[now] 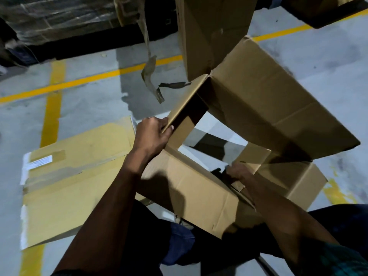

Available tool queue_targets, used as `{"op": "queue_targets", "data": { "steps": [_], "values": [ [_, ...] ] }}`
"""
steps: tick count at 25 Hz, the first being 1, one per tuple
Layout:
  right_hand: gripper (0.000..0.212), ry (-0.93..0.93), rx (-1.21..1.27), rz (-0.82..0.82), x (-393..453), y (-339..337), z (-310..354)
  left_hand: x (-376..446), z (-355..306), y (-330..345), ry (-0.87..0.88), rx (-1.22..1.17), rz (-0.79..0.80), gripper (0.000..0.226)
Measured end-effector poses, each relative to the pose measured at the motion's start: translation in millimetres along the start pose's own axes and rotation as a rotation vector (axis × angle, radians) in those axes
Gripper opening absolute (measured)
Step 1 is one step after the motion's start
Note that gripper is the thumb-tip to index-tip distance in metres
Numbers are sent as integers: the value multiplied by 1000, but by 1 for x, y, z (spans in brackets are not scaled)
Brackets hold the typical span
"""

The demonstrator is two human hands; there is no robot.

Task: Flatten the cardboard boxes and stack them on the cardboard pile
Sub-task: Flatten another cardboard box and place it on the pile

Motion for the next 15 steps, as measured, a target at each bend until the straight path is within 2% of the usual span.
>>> {"op": "queue_targets", "data": {
  "steps": [3,6,7,10,12,15],
  "values": [
    [45,-214,424,-147,-11,-21,97,0,3,-1,-17,4,-2,24],
    [45,-488,573,-257,-29,-29,191,-2,3,-5,-43,-18,-17,18],
    [50,-524,640,-216,-33,-22,215,-4,1,-8,-49,-29,-19,18],
    [59,-437,902,-37,-33,1,253,-7,1,-12,-62,-71,-10,17],
    [56,-388,853,-72,-31,0,255,-6,10,-7,-72,-48,-4,16],
    [46,-425,557,-256,-41,-15,235,-4,23,1,-79,33,9,20]
  ]
}}
Point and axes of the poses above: each hand's wrist, its own x-axis towards the middle knuckle, its own y-axis out of the palm, z = x × y, the point moved 10 cm from there along x, towards the middle knuckle, and after that the axes turned 9 degrees about -y, right-handed, at the moved point
